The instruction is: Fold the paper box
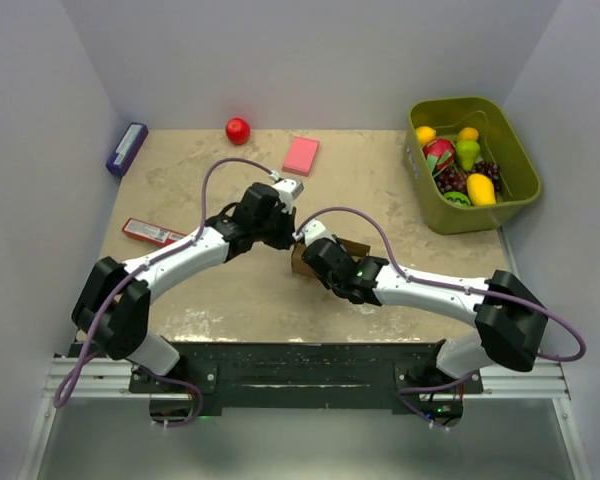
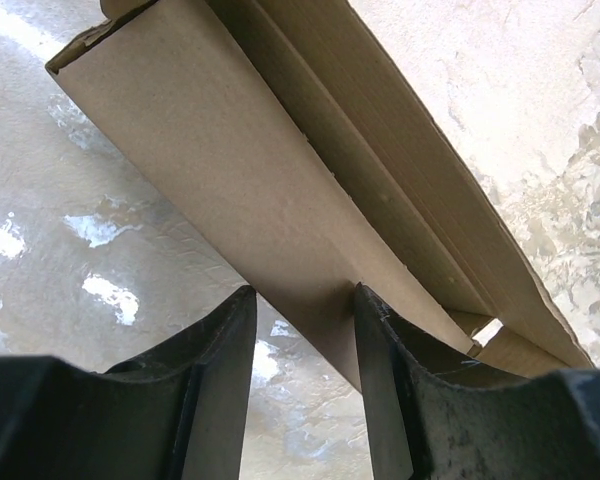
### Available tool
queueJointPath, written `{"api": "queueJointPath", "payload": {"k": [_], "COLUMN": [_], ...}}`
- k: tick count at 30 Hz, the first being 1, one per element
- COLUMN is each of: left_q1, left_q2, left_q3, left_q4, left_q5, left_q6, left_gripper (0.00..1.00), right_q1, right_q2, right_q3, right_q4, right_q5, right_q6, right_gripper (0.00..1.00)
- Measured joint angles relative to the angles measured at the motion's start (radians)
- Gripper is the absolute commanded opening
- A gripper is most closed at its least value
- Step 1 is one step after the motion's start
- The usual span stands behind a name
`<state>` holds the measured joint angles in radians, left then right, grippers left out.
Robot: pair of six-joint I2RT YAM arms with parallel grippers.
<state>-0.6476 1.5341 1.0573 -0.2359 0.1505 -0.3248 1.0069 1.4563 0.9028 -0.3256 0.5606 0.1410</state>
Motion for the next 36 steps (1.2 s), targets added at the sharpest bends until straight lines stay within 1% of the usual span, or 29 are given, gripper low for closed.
{"api": "queueJointPath", "payload": {"k": [14, 24, 30, 35, 36], "left_q1": [0.000, -0.023, -0.046, -0.069, -0.073], "left_q2": [-0.045, -0.067, -0.076, -0.078, -0.078], "left_q3": [-0.113, -0.162, -0.207, -0.213, -0.213], "left_q4": [0.144, 0.191, 0.249, 0.257, 0.256], "left_q5": [-0.003, -0.056, -0.102, -0.159, -0.167], "left_q6": [-0.024, -0.005, -0.005, -0.005, -0.005], "left_gripper": [0.00, 0.00, 0.00, 0.00, 0.00], "right_q1": [0.001, 0.001, 0.001, -0.001, -0.001], "right_q2": [0.016, 0.016, 0.016, 0.016, 0.015], "right_q3": [0.014, 0.016, 0.024, 0.047, 0.059], "right_q4": [-0.011, -0.015, -0.022, -0.058, -0.075], "right_q5": [0.007, 0.006, 0.004, -0.023, -0.033], "right_q6": [0.000, 0.005, 0.024, 0.068, 0.084], "right_gripper": [0.44, 0.45, 0.51, 0.61, 0.61]}}
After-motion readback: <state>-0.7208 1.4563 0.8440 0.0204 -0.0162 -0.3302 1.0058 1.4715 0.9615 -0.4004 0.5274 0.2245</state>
